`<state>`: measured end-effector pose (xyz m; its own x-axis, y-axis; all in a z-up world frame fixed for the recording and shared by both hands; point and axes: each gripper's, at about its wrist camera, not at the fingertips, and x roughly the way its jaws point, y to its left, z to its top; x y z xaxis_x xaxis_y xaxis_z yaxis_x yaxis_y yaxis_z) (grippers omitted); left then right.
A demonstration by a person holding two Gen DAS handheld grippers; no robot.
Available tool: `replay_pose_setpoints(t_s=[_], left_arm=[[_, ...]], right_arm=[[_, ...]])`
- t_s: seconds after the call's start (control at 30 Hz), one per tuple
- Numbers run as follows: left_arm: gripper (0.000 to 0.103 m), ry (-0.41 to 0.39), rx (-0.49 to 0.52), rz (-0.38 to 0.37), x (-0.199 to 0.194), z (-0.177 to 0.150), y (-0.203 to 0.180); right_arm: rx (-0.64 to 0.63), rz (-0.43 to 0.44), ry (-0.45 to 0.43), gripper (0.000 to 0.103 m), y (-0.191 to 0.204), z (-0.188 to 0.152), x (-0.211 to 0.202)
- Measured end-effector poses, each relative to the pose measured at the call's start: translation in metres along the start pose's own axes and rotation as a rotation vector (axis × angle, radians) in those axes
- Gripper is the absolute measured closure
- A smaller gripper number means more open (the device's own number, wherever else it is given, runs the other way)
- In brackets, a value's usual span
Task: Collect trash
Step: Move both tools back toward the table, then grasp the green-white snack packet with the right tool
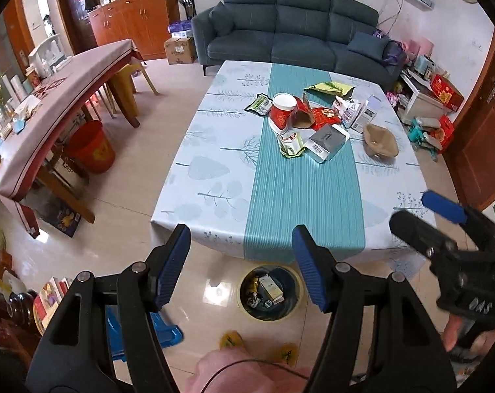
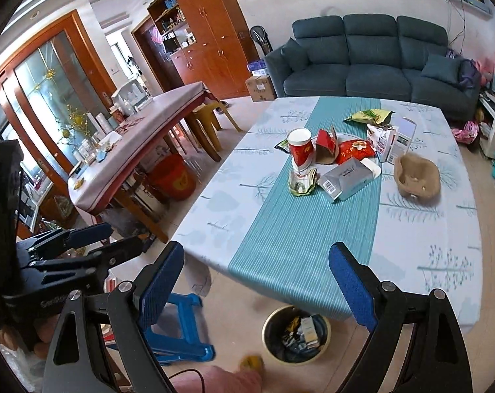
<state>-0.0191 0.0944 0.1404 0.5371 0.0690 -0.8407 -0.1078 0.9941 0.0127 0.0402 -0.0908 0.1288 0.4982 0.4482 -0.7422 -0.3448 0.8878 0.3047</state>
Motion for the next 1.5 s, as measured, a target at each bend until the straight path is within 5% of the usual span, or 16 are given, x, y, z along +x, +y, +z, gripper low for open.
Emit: replay_pose_setpoints(t_s=[0.27, 0.67, 0.97, 1.2, 1.5], left_arm=[[0.041, 0.064, 0.041, -0.109, 0.083, 0.048, 0.026], [0.041, 0.168, 0.217, -0.274, 0.238, 0.17, 0.074], [0.042, 0.275, 0.261, -0.336, 0.325, 0.201, 0.08], [0.041, 0.3, 0.305, -0.348, 0.352, 0.21, 0.071], [0.041, 0.311, 0.315, -0.356, 0.379, 0.237, 0.067]], right_arm=[[0.066, -0.027, 0.095, 0.012, -0.033, 0.051, 0.11], [0.249, -0.1, 0.283, 0.012, -0.086, 0.111, 0.28], [0.291, -0.139, 0.353, 0.012, -0.108, 0.112, 0.331], [0.228, -0.168, 0.378, 0.013, -0.1, 0.12, 0.364], [0.12, -0.307, 0.389, 0.064, -0.08, 0.124, 0.393]])
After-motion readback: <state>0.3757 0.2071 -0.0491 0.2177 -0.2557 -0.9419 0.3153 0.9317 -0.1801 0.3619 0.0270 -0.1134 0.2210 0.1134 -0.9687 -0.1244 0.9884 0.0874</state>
